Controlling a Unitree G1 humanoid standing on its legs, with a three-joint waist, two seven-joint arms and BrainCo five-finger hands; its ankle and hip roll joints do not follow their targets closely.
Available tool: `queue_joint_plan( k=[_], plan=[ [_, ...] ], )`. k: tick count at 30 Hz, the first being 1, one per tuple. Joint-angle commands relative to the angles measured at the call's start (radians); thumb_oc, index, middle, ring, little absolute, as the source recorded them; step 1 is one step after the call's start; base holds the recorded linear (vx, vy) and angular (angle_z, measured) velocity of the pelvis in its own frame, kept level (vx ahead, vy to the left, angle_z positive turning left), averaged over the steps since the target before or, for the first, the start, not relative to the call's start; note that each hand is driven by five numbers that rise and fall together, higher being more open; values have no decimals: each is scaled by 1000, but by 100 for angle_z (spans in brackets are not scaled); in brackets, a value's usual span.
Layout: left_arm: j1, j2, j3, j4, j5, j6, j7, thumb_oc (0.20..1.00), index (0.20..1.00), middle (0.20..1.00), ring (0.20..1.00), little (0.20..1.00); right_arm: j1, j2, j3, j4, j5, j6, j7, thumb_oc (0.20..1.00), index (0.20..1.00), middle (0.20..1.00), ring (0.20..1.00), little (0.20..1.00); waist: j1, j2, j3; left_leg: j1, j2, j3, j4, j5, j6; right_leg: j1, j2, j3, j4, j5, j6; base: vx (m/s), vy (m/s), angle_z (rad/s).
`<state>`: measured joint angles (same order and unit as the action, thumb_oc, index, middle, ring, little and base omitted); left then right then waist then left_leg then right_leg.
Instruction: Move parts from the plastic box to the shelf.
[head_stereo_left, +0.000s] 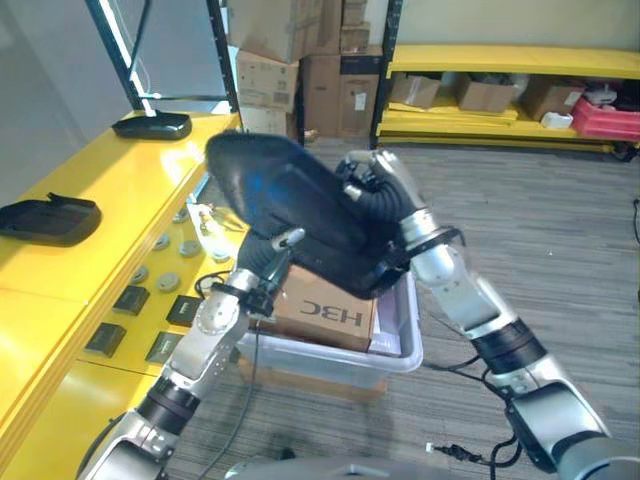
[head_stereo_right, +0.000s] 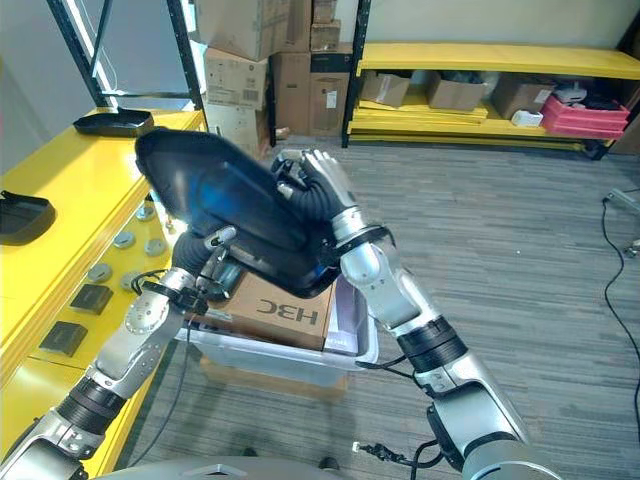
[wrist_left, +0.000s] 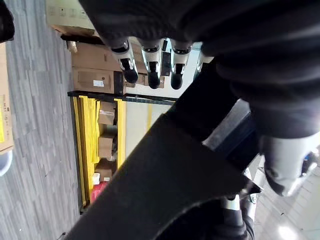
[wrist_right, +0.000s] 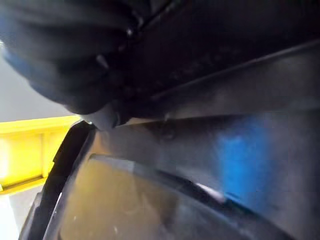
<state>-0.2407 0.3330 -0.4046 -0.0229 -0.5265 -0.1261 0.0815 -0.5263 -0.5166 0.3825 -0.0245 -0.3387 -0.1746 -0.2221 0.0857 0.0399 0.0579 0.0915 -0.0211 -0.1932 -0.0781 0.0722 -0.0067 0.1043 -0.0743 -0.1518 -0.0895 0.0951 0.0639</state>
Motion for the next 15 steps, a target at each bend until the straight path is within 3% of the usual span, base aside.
queue_joint_plan(
  k=[1, 6, 7, 8, 15],
  plan=[
    [-87, -16, -41, 77, -39, -19, -2, 1000, 1000, 1000, 1000, 1000, -181, 22, 7, -36, 58, -43, 4, 200, 200, 200, 200, 200, 11, -28, -65, -17, 39, -21, -9, -46, -31, 90, -72, -7, 23, -143, 65, 2, 3, 3],
    [-111, -25, -65, 81, -89, -7, -7, 1000, 1000, 1000, 1000, 1000, -205, 48, 67, -8, 72, -41, 35, 200, 200, 200, 200, 200, 14, -25, -63, -20, 35, -25, -9, -45, -31, 92, -77, -15, 22, -141, 66, 0, 0, 0],
    [-122, -28, -69, 86, -81, -8, -8, 715, 715, 715, 715, 715, -208, 61, 90, -2, 91, -44, 51, 200, 200, 200, 200, 200, 16, -25, -63, -20, 34, -26, -9, -43, -32, 93, -78, -19, 21, -140, 67, -2, 7, 4],
    [-129, -28, -71, 89, -75, -11, -7, 200, 200, 200, 200, 200, -210, 65, 99, -2, 99, -46, 57, 200, 200, 200, 200, 200, 16, -25, -62, -22, 34, -27, -9, -43, -32, 92, -78, -20, 22, -140, 67, 0, 0, 6],
    [-146, -23, -65, 89, -31, -36, -11, 200, 200, 200, 200, 200, -209, 84, 135, -12, 133, -61, 89, 200, 200, 200, 200, 200, 20, -27, -61, -26, 35, -29, -9, -42, -33, 89, -79, -22, 22, -141, 65, 0, -4, 5]
  ],
)
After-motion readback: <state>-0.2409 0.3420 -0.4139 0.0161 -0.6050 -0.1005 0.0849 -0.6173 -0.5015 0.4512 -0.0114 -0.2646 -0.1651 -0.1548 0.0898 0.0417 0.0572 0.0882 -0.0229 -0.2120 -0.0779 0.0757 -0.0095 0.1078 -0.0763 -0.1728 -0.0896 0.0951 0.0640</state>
